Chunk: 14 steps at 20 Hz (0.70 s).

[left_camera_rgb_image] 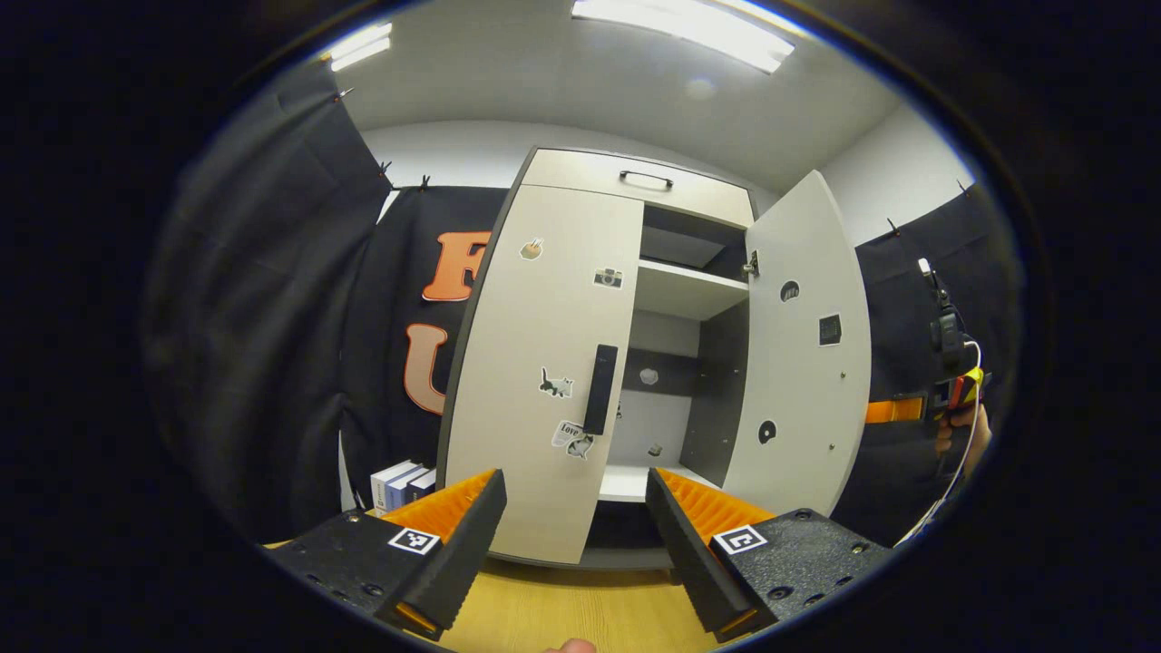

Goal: Open the right door of the double-door shoe cabinet with the right hand, and open the left door with the left hand.

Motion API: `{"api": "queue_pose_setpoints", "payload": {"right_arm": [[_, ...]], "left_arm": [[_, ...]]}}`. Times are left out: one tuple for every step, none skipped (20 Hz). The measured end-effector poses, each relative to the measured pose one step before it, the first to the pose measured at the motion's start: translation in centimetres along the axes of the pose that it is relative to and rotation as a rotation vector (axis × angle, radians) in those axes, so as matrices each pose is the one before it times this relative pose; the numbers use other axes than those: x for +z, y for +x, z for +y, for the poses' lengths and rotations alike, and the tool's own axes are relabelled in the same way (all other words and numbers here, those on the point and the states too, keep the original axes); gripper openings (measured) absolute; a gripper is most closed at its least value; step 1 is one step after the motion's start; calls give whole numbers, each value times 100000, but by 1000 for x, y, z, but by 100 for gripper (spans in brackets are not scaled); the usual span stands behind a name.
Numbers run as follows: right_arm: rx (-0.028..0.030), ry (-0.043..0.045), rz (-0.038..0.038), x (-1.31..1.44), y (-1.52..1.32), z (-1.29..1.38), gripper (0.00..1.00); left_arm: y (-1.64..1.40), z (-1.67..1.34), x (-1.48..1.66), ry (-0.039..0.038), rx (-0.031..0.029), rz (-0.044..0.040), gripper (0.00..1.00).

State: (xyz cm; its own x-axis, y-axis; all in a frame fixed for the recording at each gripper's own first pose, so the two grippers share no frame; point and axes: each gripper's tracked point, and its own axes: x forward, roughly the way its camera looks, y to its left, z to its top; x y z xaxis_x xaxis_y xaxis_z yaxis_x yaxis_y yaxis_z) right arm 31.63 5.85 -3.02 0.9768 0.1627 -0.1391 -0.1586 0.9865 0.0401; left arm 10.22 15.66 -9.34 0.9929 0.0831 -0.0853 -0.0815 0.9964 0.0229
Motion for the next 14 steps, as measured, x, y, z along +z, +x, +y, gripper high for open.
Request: {"api": "queue_pose_setpoints", "payload": {"right_arm": [[-504, -642, -443, 29, -598, 96, 17], [-1158, -216, -599, 18, -641, 35, 17], [-1912, 368, -1141, 44, -918, -119, 17], [-1477, 750, -2048, 208, -991, -12, 17], [-1378, 574, -2016, 176, -945, -7, 17], [-1627, 108, -1172, 101, -1047, -81, 17], [-1801, -670, -138, -164, -992, -267, 17], [-2380, -1073, -283, -54, -1153, -381, 17], [-3009, -917, -1075, 238, -1152, -598, 17], [-2558, -858, -849, 137, -1078, -521, 17], [-2465, -805, -950, 140, -1051, -484, 17], [-2357, -183, -829, 87, -869, -572, 10], [-2202, 556, -654, 11, -792, -525, 19], [-1254, 781, -141, -133, -492, -383, 20]], "left_arm": [[308, -46, 134, 360, -362, 5, 94], [530, -87, 130, 414, -532, 48, 94], [518, -127, 111, 434, -735, 92, 94], [493, -175, 295, 340, -755, -279, 94], [743, -215, 246, 329, -903, -303, 94], [797, -212, 78, 461, -654, 426, 94], [943, -1, 166, 462, 188, 249, 94], [997, 78, 385, 101, 1113, -282, 94], [1255, 54, 354, -36, 639, 79, 91], [1412, -256, 293, -180, -382, 166, 94], [1477, -530, 428, -372, -1549, 170, 94], [1271, -523, 465, -333, -2239, -393, 94], [1282, -472, 411, -435, -2001, -152, 94], [1091, -293, 198, -472, -1358, 243, 94]]}}
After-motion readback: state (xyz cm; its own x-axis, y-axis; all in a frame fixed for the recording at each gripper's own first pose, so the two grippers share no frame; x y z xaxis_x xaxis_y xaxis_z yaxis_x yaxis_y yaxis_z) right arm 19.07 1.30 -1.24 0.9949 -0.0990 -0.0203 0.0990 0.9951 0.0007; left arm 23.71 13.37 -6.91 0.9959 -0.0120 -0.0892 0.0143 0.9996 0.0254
